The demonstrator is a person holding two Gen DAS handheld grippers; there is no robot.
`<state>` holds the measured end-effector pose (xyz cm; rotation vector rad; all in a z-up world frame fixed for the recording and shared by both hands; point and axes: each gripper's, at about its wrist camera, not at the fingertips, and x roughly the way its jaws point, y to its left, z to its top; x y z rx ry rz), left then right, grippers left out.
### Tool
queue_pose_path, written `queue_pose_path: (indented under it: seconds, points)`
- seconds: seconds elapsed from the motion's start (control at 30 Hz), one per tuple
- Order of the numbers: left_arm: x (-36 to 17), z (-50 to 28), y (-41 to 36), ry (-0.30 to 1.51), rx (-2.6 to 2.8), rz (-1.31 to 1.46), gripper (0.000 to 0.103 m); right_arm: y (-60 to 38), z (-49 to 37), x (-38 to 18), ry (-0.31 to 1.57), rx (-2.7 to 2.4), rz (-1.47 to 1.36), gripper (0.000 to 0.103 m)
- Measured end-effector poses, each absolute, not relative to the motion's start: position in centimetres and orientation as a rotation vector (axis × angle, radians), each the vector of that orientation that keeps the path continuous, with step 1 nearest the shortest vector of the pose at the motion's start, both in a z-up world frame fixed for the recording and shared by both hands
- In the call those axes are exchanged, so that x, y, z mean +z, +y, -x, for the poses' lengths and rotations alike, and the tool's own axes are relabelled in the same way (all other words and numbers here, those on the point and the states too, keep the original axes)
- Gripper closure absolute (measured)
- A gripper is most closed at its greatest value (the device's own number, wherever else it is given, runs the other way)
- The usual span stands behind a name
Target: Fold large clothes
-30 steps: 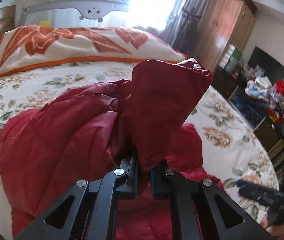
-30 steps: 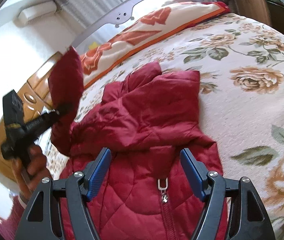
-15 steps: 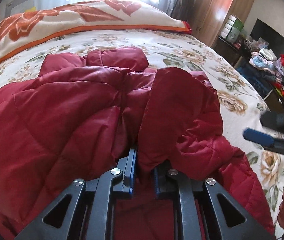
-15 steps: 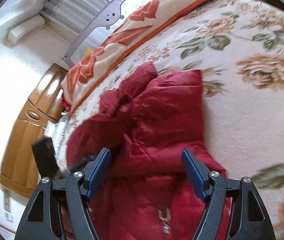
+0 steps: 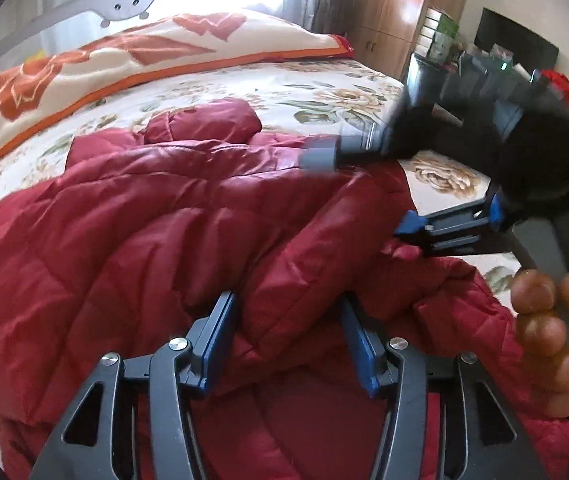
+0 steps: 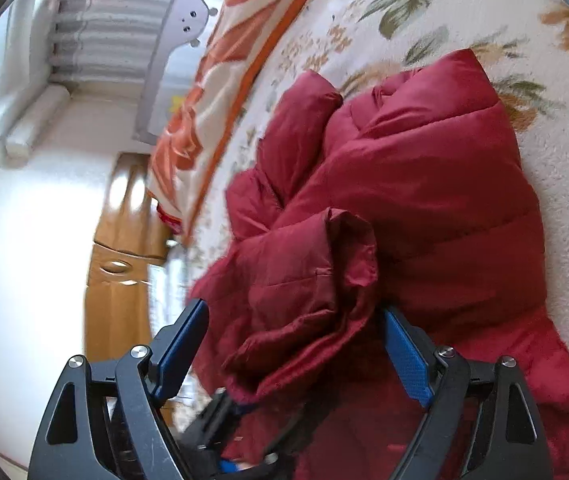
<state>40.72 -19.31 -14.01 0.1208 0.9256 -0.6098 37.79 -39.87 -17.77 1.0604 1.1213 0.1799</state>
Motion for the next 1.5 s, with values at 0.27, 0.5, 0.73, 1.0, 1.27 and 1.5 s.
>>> queue_pose_path:
  seconds: [0.27,0.5,0.73,1.0,1.27,1.5]
  points:
    - [-10.9,-37.9,-11.6,0.882,-0.490,-0.002,0.051,-39.4,-37.1,-17.2,1.152,0.143,-0.946,0.092]
    - [-9.3,-39.1,-5.2,0.887,-0.326,0.071,0.051,-40.6,-35.8,-13.7,1.095,0.134,-0.824,0.096]
    - [-14.2,-42.2,-4.8,1.037,-0.281,0.074,0.051,-40.9,-35.5,-13.4,1.126,0.068,-0.674,0.096]
    - [-16.1,-45.1,-6.1,1.075,-0.238,0.047,0.051,-39.5,-35.5,-15.3,1.165,-0.026,-0.510,0.079]
    - [-16.6,-45.1,-6.5,1.072,-0.223,0.043,0.051,-35.8,-34.2,-8.6,0.943,-0.002,-0.324,0.050]
    - [-16.1,-44.8,-6.3,1.072,-0.231,0.028,0.051,-33.3,-36.2,-15.3,1.164,0.015,-0.244,0.054]
